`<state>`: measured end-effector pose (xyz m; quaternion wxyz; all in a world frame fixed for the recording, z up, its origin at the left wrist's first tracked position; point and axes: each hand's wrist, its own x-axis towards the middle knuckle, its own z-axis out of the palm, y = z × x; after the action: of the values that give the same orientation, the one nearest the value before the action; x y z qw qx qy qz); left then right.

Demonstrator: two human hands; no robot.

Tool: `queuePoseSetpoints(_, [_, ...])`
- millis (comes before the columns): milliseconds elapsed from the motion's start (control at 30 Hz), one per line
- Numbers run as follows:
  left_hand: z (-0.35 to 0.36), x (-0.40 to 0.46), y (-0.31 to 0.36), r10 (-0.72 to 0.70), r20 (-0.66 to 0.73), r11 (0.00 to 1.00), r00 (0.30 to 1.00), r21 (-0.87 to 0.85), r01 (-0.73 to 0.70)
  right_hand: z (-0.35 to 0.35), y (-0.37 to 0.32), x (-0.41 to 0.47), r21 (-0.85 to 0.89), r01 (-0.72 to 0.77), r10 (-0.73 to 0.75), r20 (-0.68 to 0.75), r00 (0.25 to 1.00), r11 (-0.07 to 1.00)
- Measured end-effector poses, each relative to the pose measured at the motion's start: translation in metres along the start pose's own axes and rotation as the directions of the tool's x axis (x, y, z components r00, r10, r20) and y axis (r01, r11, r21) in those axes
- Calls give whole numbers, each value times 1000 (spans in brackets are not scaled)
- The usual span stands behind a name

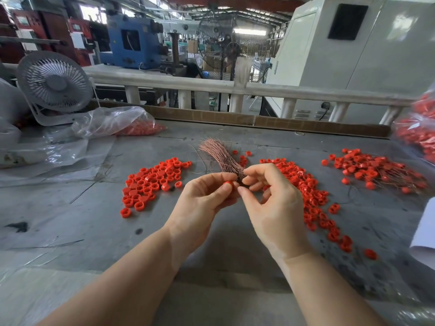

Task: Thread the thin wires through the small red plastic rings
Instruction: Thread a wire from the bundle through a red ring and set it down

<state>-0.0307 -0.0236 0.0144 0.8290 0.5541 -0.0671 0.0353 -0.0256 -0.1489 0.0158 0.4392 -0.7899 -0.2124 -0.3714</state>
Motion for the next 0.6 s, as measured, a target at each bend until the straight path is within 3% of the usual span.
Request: queuePoseSetpoints(600, [-2, 2, 0, 8, -22, 999, 1000, 38, -8, -2, -3, 0, 13, -12, 11, 33, 999, 1000])
